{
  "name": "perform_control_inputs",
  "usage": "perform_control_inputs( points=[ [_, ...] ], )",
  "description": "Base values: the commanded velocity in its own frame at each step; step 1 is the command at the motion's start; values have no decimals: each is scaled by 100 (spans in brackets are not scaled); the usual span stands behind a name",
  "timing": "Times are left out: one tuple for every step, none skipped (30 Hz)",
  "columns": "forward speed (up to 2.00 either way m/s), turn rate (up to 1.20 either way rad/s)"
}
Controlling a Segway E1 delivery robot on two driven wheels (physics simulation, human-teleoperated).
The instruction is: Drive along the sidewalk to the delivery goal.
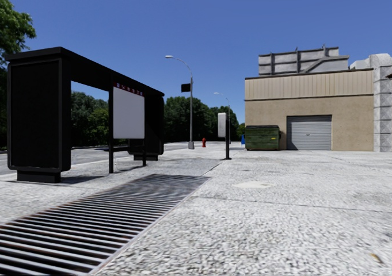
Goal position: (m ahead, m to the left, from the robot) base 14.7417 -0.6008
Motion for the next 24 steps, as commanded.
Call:
perform_control_inputs(
  points=[
    [200, 9],
    [200, 8],
    [200, 8],
    [200, 7],
    [200, 6],
    [200, 0],
    [200, 0],
    [200, 0],
    [200, 0],
    [200, 0],
    [200, 0],
    [200, 0],
    [200, 0],
    [200, 0],
    [200, 0],
    [200, 0],
    [200, 0],
    [200, 0],
    [200, 0],
    [200, 0],
    [200, 0],
    [200, 0],
    [200, 0],
    [200, 0]
  ],
)
